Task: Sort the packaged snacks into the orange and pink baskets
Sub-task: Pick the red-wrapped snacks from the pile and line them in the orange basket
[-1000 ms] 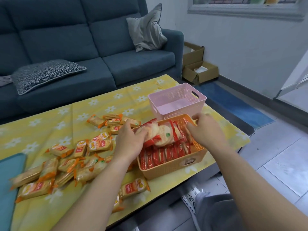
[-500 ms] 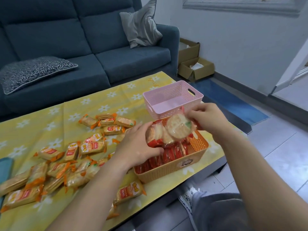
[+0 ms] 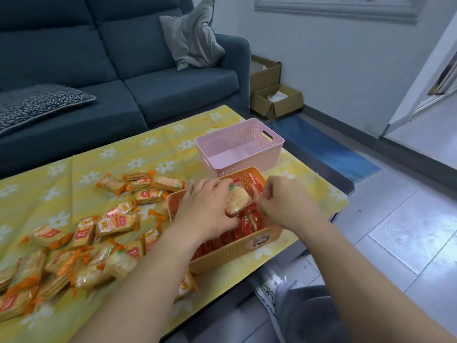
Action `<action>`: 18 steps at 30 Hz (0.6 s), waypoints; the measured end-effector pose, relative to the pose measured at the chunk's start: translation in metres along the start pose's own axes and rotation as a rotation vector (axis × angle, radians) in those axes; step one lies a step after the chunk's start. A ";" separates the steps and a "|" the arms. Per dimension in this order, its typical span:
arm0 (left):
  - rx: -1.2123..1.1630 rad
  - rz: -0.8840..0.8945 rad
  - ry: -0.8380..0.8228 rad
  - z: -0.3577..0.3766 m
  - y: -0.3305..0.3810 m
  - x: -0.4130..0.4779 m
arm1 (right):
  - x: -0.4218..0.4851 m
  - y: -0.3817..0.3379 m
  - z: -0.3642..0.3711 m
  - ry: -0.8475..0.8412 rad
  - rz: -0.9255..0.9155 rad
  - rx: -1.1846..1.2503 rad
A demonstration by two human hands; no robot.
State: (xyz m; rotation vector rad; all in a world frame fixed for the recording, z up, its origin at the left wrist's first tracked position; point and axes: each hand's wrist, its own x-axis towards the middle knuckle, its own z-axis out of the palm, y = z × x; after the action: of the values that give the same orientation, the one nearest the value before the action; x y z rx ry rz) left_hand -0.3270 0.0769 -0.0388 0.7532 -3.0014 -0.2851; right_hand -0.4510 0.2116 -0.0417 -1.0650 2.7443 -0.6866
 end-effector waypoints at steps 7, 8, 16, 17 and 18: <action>-0.070 -0.045 -0.024 0.003 -0.002 0.010 | 0.014 -0.003 0.010 -0.286 -0.021 -0.211; -0.100 -0.047 -0.012 0.003 -0.003 0.010 | 0.016 -0.003 0.007 -0.240 -0.005 -0.183; -0.323 -0.045 0.055 0.001 -0.007 0.005 | 0.022 -0.024 0.004 -0.183 0.069 0.255; -0.339 -0.036 0.056 0.001 -0.008 0.005 | 0.023 -0.023 0.002 -0.210 0.089 0.288; -0.355 -0.034 0.050 0.000 -0.009 0.005 | 0.025 -0.022 -0.003 -0.225 0.115 0.346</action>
State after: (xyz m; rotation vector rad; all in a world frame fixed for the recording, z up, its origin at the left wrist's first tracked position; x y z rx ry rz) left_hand -0.3268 0.0666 -0.0410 0.7589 -2.7763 -0.7611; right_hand -0.4571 0.1821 -0.0276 -0.8432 2.3626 -0.9192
